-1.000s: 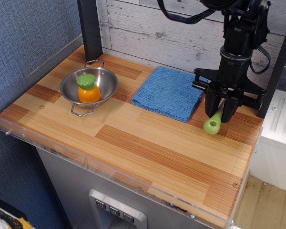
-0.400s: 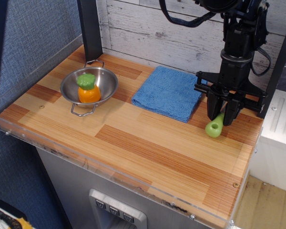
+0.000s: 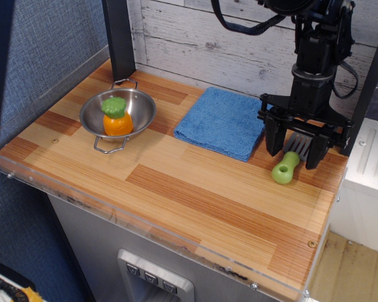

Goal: Put the spatula next to the blue cloth on the right side

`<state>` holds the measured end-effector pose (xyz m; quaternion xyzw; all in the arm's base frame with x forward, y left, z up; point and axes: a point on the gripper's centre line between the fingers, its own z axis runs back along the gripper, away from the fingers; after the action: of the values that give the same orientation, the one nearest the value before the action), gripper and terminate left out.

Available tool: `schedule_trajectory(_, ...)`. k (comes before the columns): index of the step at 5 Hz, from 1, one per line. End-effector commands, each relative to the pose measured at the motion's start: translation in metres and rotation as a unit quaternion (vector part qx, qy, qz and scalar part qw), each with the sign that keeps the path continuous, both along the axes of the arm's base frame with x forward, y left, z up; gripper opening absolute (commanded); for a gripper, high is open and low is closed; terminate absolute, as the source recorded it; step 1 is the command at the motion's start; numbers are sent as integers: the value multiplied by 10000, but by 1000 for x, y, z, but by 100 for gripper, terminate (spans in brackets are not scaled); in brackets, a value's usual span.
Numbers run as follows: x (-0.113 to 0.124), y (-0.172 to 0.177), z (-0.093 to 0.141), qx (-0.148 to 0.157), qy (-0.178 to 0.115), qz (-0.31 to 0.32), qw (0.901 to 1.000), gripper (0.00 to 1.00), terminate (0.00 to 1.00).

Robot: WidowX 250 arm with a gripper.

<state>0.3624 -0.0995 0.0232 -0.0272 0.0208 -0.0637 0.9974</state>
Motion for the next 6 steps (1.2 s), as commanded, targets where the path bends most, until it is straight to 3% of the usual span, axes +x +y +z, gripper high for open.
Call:
schedule_trajectory(1, -1, 10, 64, -83, -886, 191, 9959, 100, 0)
schedule_trajectory(2, -11, 24, 95, -133, -1277, 363, 9911, 100, 0)
schedule_trajectory(3, -20, 38, 115, -139, -1209, 412, 9917, 100, 0)
schedule_trajectory(5, -24, 61, 124, -14, -494, -451, 9978, 100, 0)
schedule_trajectory(6, -26, 73, 125, 59, -425, -598, 9973, 100, 0)
